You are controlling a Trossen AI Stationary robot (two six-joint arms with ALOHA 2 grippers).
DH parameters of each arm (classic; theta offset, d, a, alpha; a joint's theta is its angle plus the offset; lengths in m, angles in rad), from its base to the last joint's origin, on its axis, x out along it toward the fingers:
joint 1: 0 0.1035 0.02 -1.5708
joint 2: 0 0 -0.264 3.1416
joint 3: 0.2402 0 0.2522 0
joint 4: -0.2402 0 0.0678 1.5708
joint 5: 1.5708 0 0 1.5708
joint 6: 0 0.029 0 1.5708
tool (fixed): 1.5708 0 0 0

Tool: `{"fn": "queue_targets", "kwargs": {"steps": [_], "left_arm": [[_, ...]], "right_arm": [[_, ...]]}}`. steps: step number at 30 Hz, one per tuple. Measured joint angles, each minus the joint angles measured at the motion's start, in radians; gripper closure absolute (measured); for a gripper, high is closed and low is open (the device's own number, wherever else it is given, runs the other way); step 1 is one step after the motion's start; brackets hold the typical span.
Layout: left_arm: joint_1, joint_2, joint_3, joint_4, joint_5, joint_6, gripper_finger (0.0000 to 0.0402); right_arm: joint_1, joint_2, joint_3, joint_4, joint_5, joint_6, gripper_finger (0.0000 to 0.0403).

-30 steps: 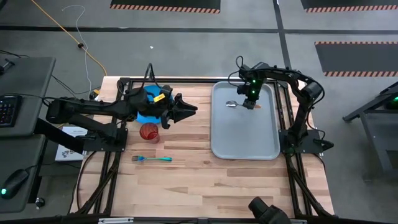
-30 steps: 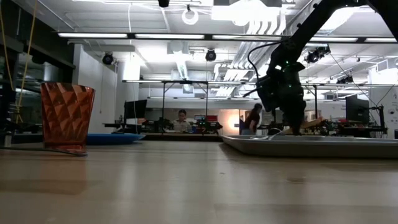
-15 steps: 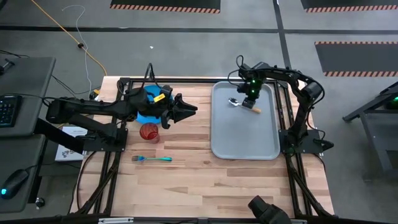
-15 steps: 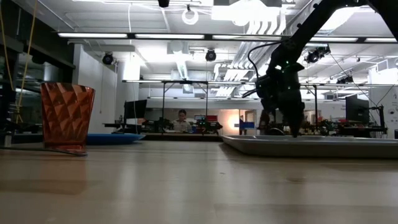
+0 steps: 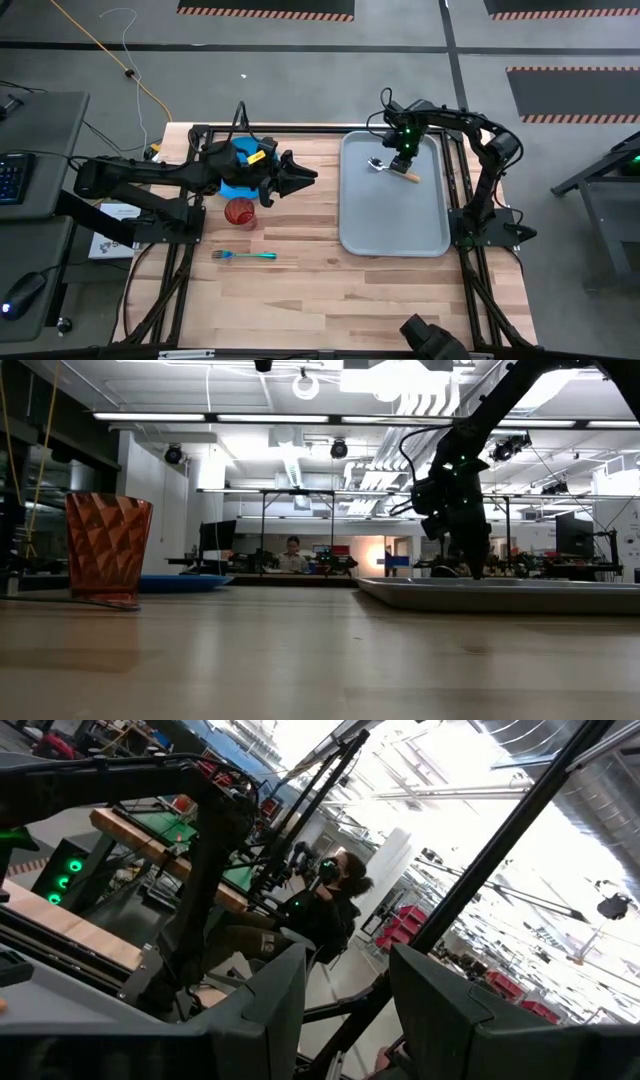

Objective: Pick and place plate/cup/fork/spoon on tray
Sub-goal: Put the yellow spoon on the gray serving tray

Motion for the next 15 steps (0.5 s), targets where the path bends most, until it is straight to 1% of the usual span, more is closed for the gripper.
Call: {"fn": "queue_targets", "kwargs": {"steps": [2,4,6,7,10,11,12,13,15], "left_arm": [[0.0,0.0,0.0,0.0,0.0,0.0,0.0266],[0.0,0.0,0.0,0.0,0.0,0.005,0.0266],[0.0,0.0,0.0,0.0,0.0,0.008,0.0266],[0.0,0.0,0.0,0.0,0.0,0.008,0.0266],[0.0,0.0,0.0,0.0,0.0,0.009,0.0266],[0.002,0.0,0.0,0.0,0.0,0.009,0.0266],[0.002,0.0,0.0,0.0,-0.001,0.009,0.0266],[0.002,0.0,0.0,0.0,-0.001,0.009,0.0266],[0.002,0.0,0.0,0.0,-0.002,0.009,0.0266]], "right_arm": [[-0.001,-0.023,0.0,0.001,-0.028,0.028,0.0255],[-0.002,-0.061,0.0,0.001,-0.118,0.065,0.0265],[0.004,-0.122,-0.022,0.034,-0.227,0.105,0.0287],[0.017,-0.156,-0.042,0.069,-0.244,0.136,0.0304],[0.069,-0.25,-0.145,0.211,-0.213,0.237,0.0374],[0.084,-0.274,-0.194,0.262,-0.206,0.28,0.0388],[0.1,-0.293,-0.241,0.311,-0.197,0.327,0.0392],[0.114,-0.31,-0.291,0.357,-0.191,0.372,0.0388],[0.137,-0.334,-0.369,0.422,-0.14,0.444,0.0386]]}}
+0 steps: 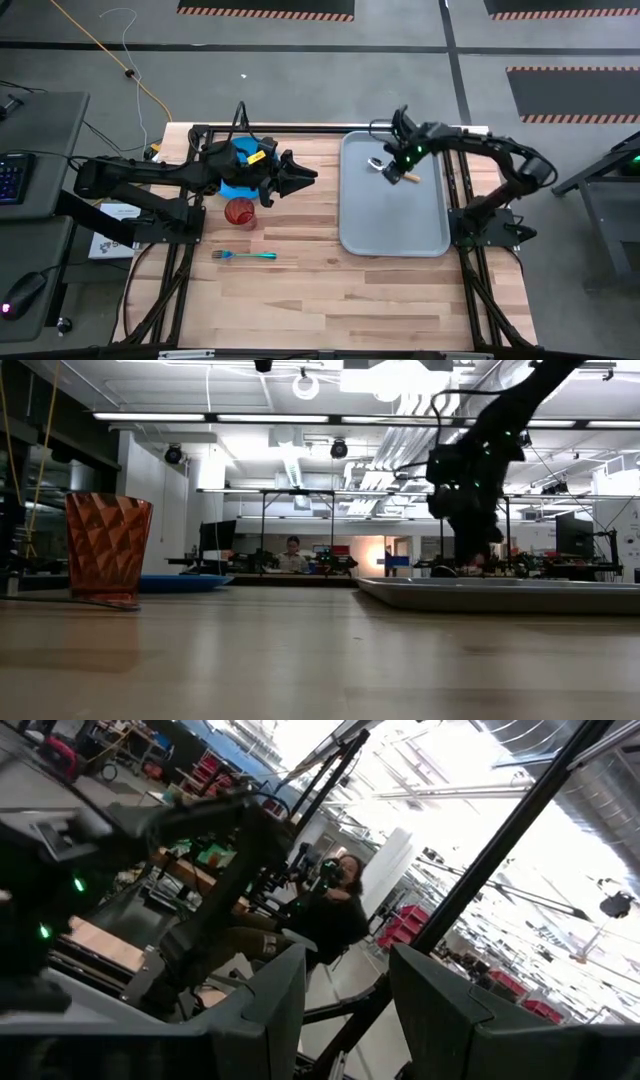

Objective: Pick and place plate/cup/fork/spoon on tray
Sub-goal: Put the yellow spoon on the gray serving tray

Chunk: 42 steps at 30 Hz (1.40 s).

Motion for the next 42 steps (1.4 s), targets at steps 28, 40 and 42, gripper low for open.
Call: {"fn": "queue_targets", "kwargs": {"steps": [28,40,42], "left_arm": [[0.0,0.0,0.0,0.0,-0.07,-0.018,0.0266],[0.0,0.0,0.0,0.0,-0.078,-0.018,0.0266],[0.0,0.0,0.0,0.0,-0.078,-0.019,0.0266]], "right_arm": [[0.039,-0.019,-0.109,0.14,0.091,0.027,0.0403],[0.025,-0.017,-0.109,0.08,0.262,0.051,0.0403],[0.014,-0.017,-0.109,0.08,0.286,0.073,0.0403]]}}
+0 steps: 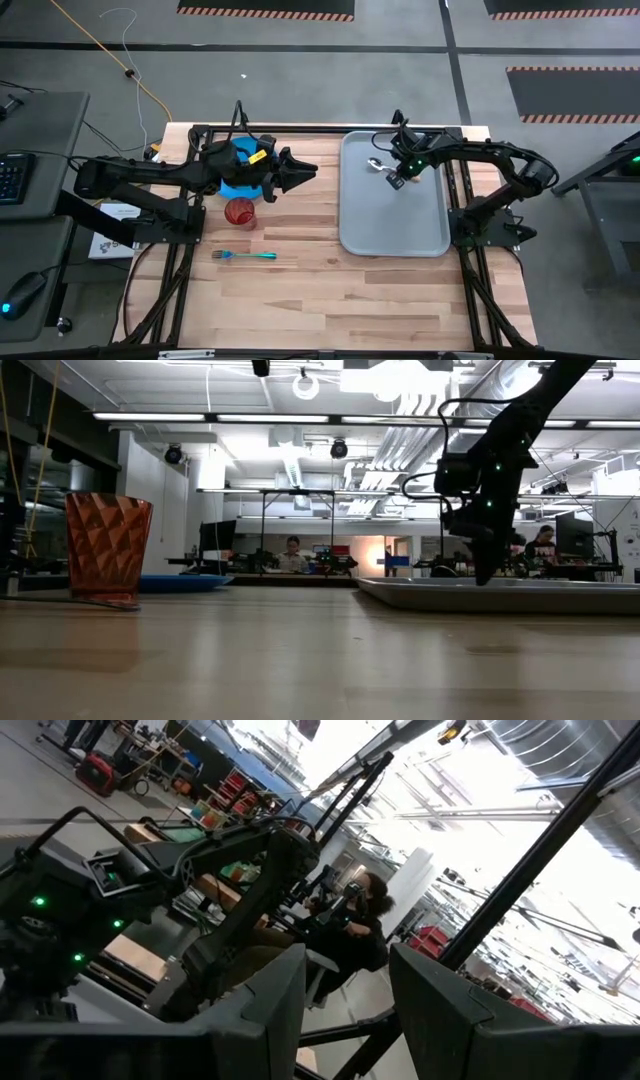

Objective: Pick and place plate/cup/fork/spoon on tray
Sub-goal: Put the yellow spoon on the gray serving tray

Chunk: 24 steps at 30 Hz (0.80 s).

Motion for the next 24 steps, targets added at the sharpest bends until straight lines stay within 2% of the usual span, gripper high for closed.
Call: {"fn": "queue_targets", "kwargs": {"steps": [8,16,19,22,24], "left_arm": [[0.0,0.0,0.0,0.0,0.0,0.001,0.0266],[0.0,0.0,0.0,0.0,0.0,0.001,0.0266],[0.0,0.0,0.0,0.0,0.0,0.001,0.0266],[0.0,0.0,0.0,0.0,0.0,0.002,0.0266],[0.0,0.0,0.0,0.0,0.0,0.003,0.0266]], "right_arm": [[-0.035,0.0,0.0,0.029,0.113,0.086,0.0403],[-0.075,-0.003,0.0,0.156,0.101,0.155,0.0403],[-0.082,-0.038,0.0,0.16,0.03,0.142,0.0403],[-0.078,-0.066,0.0,0.151,-0.149,0.072,0.0403],[-0.076,-0.058,0.001,0.097,-0.222,0.058,0.0403]]}}
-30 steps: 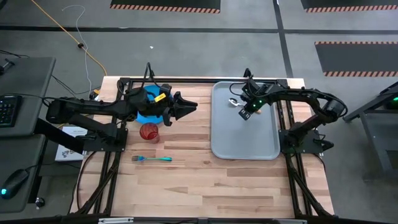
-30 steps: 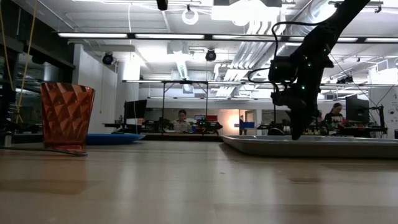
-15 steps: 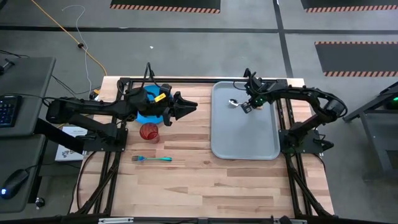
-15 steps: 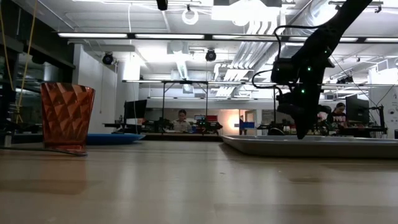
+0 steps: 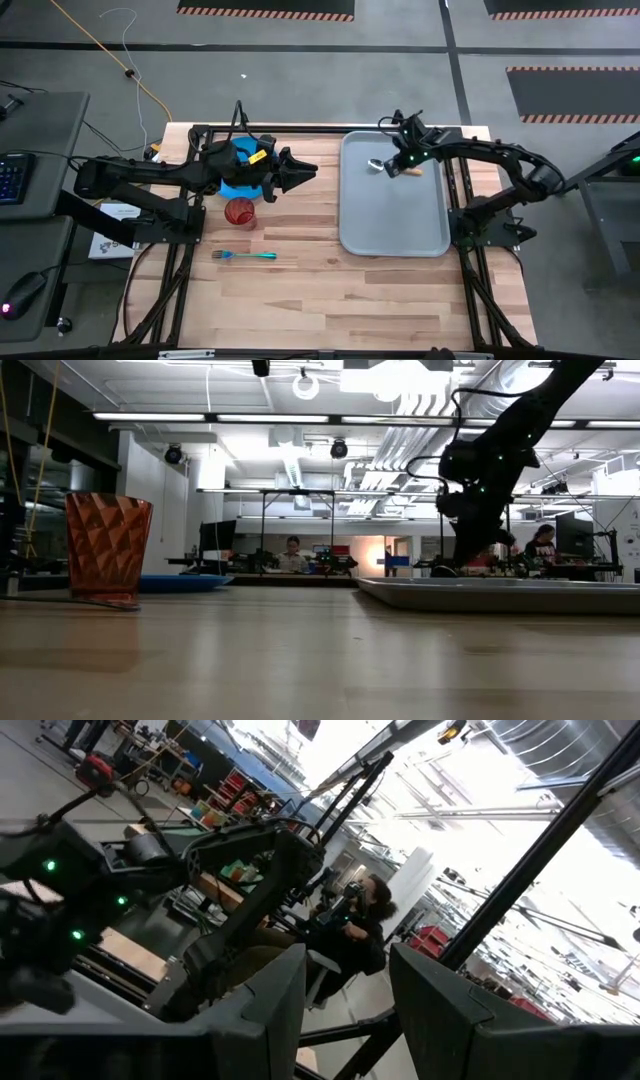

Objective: Pick and place plate/cup/fork/spoon on tray
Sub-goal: Put the yellow spoon on the gray serving tray

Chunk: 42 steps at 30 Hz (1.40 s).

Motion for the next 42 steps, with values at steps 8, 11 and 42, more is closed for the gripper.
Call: {"fn": "queue_targets", "kwargs": {"steps": [8,11,42], "left_arm": [[0.006,0.0,0.0,-0.001,0.0,-0.001,0.0266],[0.006,0.0,0.0,-0.001,0.0,-0.001,0.0266],[0.006,0.0,0.0,-0.001,0.001,-0.003,0.0266]], "right_arm": [[0.005,0.106,-0.001,0.01,0.044,0.073,0.0403],[0.005,0.131,-0.001,0.027,0.06,0.1,0.0403],[0.004,0.151,-0.001,0.131,0.186,0.141,0.0403]]}}
